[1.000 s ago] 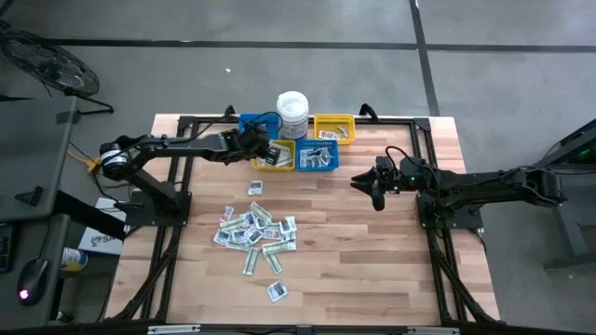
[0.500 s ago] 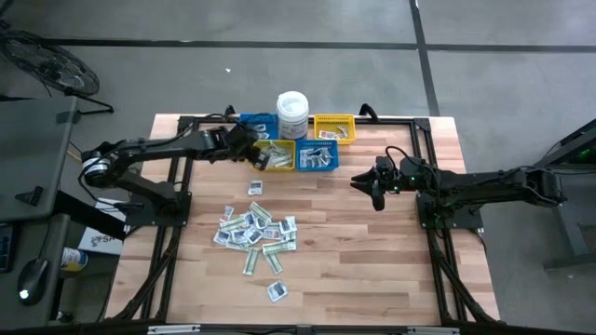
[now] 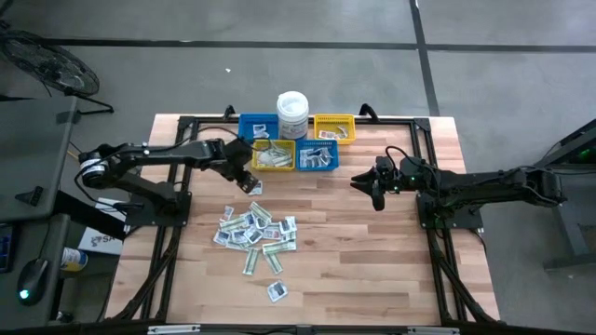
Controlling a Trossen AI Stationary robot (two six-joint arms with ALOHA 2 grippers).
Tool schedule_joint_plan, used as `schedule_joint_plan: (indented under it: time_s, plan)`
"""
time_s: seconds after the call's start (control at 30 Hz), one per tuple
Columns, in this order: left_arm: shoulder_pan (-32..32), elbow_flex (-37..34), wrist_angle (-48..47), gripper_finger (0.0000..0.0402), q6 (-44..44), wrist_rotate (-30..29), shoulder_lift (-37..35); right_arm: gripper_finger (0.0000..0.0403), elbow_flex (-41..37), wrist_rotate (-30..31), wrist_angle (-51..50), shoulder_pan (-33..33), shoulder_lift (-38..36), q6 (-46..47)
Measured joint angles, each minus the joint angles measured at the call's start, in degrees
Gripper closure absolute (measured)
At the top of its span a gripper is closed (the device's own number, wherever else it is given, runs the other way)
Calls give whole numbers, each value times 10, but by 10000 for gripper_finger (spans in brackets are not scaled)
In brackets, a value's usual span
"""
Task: Pick & Place First Aid Supplies
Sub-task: Put the black towelette pack into the right blue bin
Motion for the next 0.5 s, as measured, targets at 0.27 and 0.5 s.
schedule_joint_plan:
  time_s: [0.27, 0.5]
  plan:
    - [0, -65, 100, 257, -86, 13, 0, 293, 0, 0, 0, 0, 0, 0]
    - [0, -73, 107, 257, -130, -5, 2, 293, 0, 0, 0, 0, 0, 0]
